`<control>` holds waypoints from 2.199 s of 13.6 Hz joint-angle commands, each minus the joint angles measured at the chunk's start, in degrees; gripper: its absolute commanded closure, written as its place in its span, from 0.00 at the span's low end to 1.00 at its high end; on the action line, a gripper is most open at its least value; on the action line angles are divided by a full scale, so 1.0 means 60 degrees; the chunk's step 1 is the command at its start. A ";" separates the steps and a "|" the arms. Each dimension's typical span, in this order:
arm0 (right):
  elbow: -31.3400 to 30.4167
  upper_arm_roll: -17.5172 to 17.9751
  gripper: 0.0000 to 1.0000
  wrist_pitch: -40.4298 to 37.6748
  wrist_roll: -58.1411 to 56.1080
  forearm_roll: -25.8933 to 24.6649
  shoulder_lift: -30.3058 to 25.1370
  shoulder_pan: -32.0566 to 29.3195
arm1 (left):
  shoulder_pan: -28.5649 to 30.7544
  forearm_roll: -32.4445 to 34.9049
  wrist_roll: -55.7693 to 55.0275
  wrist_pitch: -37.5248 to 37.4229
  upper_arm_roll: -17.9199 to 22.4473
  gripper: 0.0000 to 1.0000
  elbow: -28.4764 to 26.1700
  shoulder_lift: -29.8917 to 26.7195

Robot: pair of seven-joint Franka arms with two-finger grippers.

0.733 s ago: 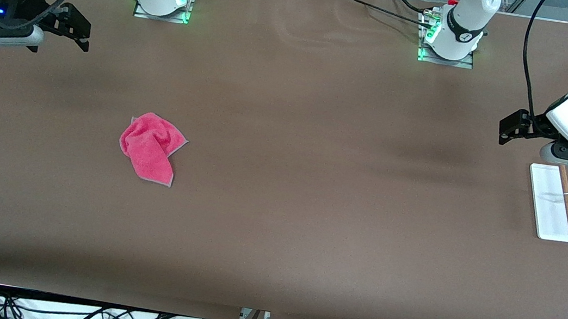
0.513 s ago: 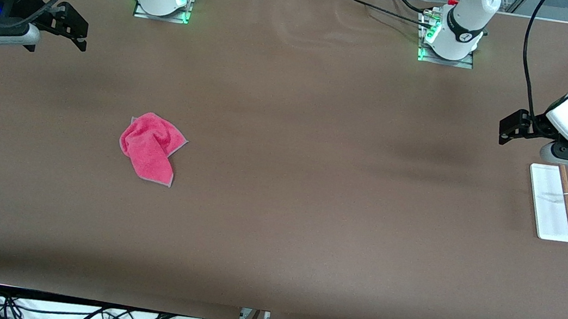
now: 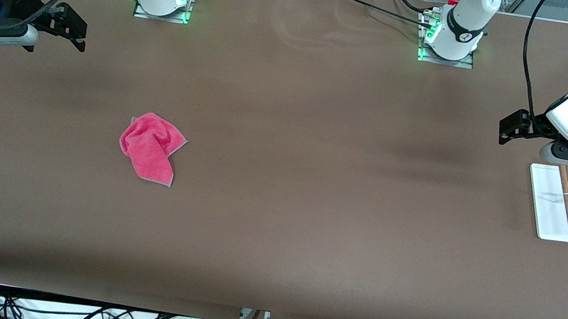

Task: Pass towel and hang on rack

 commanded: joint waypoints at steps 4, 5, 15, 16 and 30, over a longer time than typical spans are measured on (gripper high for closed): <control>0.0206 0.0042 0.00 -0.0092 -0.0230 -0.0293 0.0156 -0.0007 | -0.0095 -0.0087 0.0253 -0.0019 0.0145 0.00 0.0239 0.0153; 0.0206 0.0086 0.00 -0.0106 -0.0114 -0.0365 0.0156 0.0037 | -0.0095 -0.0073 0.0253 -0.0019 0.0131 0.00 0.0239 0.0138; 0.0191 0.0057 0.00 -0.0282 -0.0230 -0.0483 0.0171 0.0184 | -0.0095 -0.0072 0.0253 -0.0019 0.0131 0.00 0.0239 0.0153; 0.0191 0.0057 0.00 -0.0297 -0.0215 -0.0425 0.0171 0.0155 | -0.0109 -0.0058 0.0253 -0.0019 0.0131 0.00 0.0239 0.0153; -0.3627 0.0116 0.01 0.4207 0.2052 0.0513 0.0916 0.1397 | -0.0109 -0.0058 0.0253 -0.0033 0.0131 0.00 0.0239 0.0153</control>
